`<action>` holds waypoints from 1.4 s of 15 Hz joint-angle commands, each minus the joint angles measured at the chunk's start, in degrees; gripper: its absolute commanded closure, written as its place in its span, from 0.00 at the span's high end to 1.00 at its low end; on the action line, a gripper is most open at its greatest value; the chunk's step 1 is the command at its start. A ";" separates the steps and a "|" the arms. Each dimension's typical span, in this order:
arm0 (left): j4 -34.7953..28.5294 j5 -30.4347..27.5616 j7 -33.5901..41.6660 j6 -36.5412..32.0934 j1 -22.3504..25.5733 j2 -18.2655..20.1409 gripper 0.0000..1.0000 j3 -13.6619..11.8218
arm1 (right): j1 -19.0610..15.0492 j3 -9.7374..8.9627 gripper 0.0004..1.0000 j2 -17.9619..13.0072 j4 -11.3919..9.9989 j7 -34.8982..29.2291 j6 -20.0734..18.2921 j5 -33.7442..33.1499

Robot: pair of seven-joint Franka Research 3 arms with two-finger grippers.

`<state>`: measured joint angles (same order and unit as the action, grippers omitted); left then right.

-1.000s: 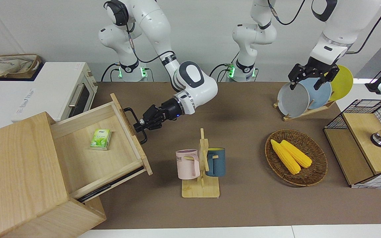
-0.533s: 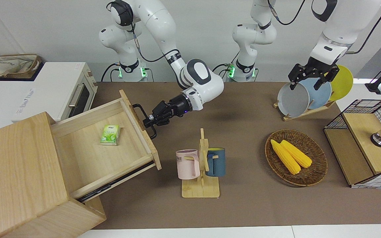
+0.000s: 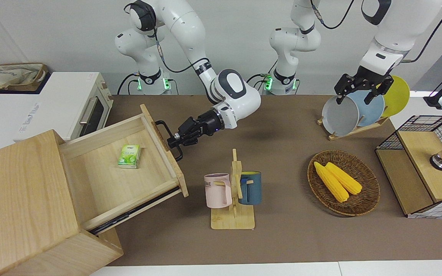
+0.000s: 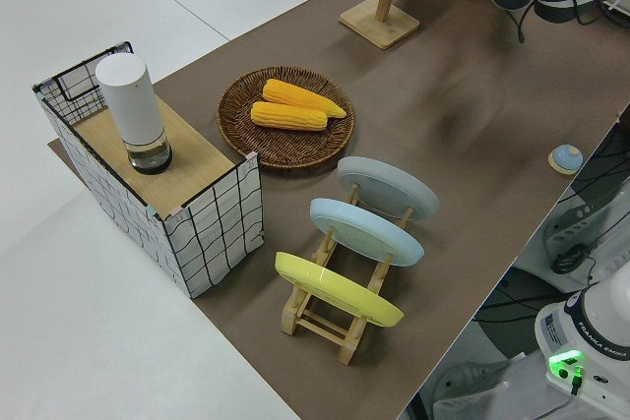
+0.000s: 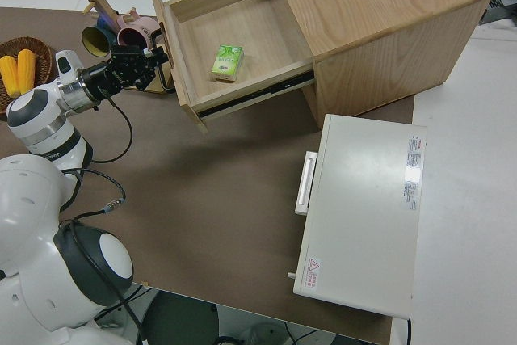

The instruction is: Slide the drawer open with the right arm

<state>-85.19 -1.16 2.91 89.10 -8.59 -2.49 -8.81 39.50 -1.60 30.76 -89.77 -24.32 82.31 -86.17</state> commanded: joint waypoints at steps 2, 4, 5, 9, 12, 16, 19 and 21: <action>1.17 0.72 0.43 0.02 -0.99 -0.76 1.00 -0.95 | 0.93 0.98 0.98 0.71 4.68 0.43 -0.13 0.99; 1.17 0.72 0.43 0.02 -0.99 -0.76 1.00 -0.95 | 1.02 0.90 0.99 0.71 4.78 -2.65 -0.04 1.53; 1.17 0.72 0.43 0.02 -0.99 -0.76 1.00 -0.95 | 1.02 0.90 0.99 0.71 4.78 -3.54 -0.04 1.70; 1.17 0.72 0.43 0.02 -0.99 -0.76 1.00 -0.95 | 1.11 0.90 0.99 0.79 4.78 -6.00 -0.04 2.58; 1.17 0.72 0.43 0.02 -0.99 -0.76 1.00 -0.95 | 1.28 0.90 0.99 0.80 4.78 -7.76 -0.04 3.55; 1.17 0.72 0.43 0.02 -0.99 -0.76 1.00 -0.95 | 2.51 0.81 0.99 0.88 4.78 -9.17 -0.04 4.86; 1.17 0.72 0.43 0.02 -0.99 -0.76 1.00 -0.95 | 3.22 0.63 0.99 0.97 6.00 -10.31 0.04 7.50; 1.17 0.72 0.43 0.02 -0.99 -0.76 1.00 -0.95 | 4.18 0.98 0.99 0.97 6.45 -10.31 -0.13 9.95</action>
<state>-85.19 -1.16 2.91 89.10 -8.59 -2.49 -8.81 42.33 -1.41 30.89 -85.45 -33.47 82.33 -80.02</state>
